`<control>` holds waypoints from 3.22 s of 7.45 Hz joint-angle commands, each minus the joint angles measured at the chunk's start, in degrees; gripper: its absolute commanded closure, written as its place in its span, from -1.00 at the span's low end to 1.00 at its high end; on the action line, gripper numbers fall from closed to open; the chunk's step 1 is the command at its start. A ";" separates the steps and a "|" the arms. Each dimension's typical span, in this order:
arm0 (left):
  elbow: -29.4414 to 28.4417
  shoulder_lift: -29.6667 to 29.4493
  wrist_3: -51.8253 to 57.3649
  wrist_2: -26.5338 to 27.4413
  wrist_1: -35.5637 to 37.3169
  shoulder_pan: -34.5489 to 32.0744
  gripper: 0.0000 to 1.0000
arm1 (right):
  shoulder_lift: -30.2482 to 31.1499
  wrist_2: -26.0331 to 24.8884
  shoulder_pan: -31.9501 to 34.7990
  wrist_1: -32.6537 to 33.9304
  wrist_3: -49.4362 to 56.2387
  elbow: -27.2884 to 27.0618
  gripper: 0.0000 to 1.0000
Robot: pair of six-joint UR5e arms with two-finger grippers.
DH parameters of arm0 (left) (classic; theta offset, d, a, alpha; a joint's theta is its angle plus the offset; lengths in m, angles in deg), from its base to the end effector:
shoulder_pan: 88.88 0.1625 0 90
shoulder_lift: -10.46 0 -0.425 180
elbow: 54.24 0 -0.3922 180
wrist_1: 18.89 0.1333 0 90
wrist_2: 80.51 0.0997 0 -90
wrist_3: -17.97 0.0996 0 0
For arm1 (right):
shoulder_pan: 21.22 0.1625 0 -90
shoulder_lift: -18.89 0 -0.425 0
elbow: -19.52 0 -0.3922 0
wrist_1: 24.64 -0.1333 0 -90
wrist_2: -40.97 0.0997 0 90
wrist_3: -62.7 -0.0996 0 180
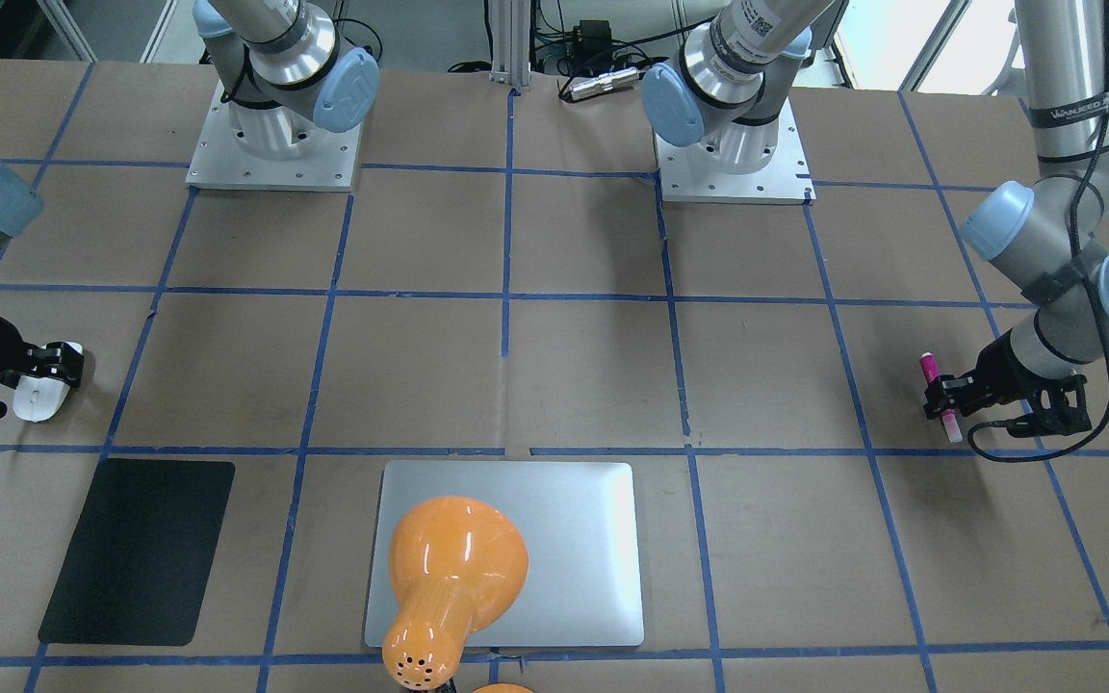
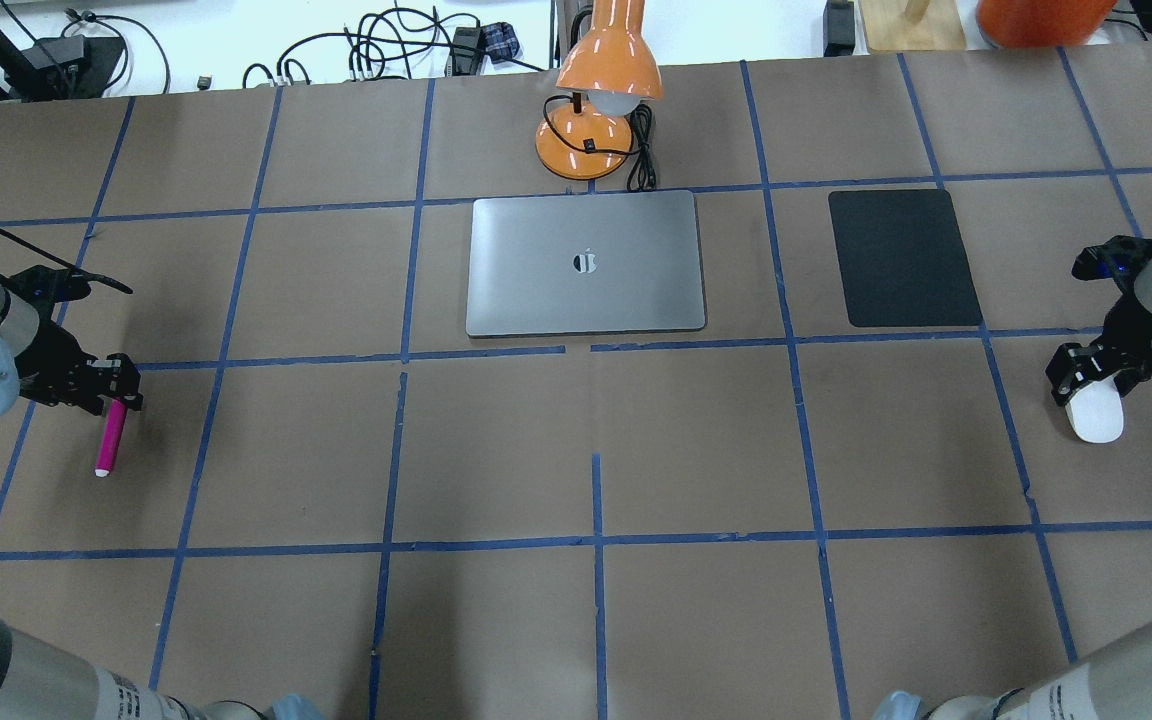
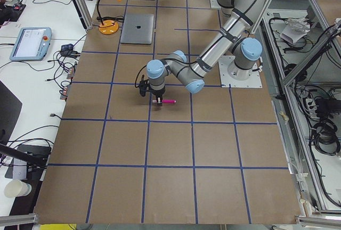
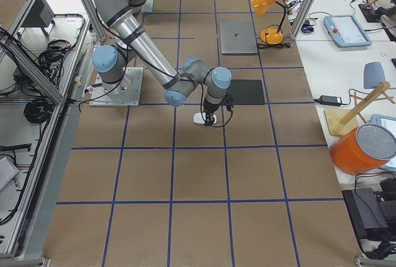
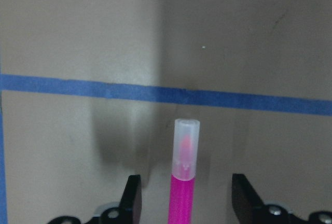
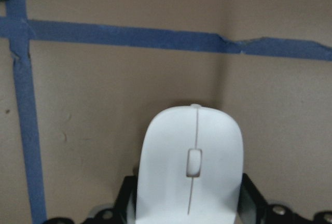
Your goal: Place pen and mouse around notebook
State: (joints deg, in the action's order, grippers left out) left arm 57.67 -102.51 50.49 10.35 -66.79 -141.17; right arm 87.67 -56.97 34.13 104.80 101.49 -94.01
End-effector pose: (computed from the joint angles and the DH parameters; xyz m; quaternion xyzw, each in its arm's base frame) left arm 0.2251 -0.5066 0.1727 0.0451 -0.9987 -0.0242 0.0078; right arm -0.1987 -0.4978 0.1751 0.0392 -0.9958 -0.0784 0.0278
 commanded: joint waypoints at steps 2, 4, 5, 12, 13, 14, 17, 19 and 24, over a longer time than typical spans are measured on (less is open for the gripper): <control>-0.11 -0.06 -0.87 0.19 -0.52 0.00 1.00 | 0.48 -0.15 0.37 -1.45 -0.64 3.38 0.35; -0.63 1.95 -4.12 0.98 -2.19 -0.43 1.00 | 1.10 2.99 3.69 -4.96 -2.30 8.38 0.35; -1.16 2.40 -9.18 1.07 -2.11 -0.79 1.00 | 1.27 2.49 7.20 -8.12 -5.88 11.89 0.31; -2.22 7.67 -58.00 1.16 -4.04 -25.88 1.00 | -13.75 3.37 22.08 -10.61 -24.81 26.43 0.48; -1.78 7.85 -67.93 0.63 -3.95 -31.15 1.00 | -14.11 4.15 22.08 -10.52 -24.81 26.95 0.43; -1.69 7.85 -76.64 -0.33 -3.95 -35.72 1.00 | -15.15 4.07 22.08 -10.52 -24.81 26.96 -0.05; -2.30 5.57 -104.17 -0.34 -2.90 -49.27 1.00 | -15.61 4.25 22.00 -10.52 -24.99 27.13 -1.00; -2.66 5.13 -115.43 -2.70 -2.37 -52.72 1.00 | -14.82 3.99 22.08 -11.30 -25.07 29.66 -1.00; -2.66 1.97 -132.35 -1.84 -1.84 -60.54 1.00 | -6.13 3.98 27.51 -30.89 -26.65 36.98 -1.00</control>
State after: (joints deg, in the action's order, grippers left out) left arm 55.00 -99.58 -78.64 7.98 -68.58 -200.16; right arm 79.28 -53.01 59.28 77.19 75.51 -57.30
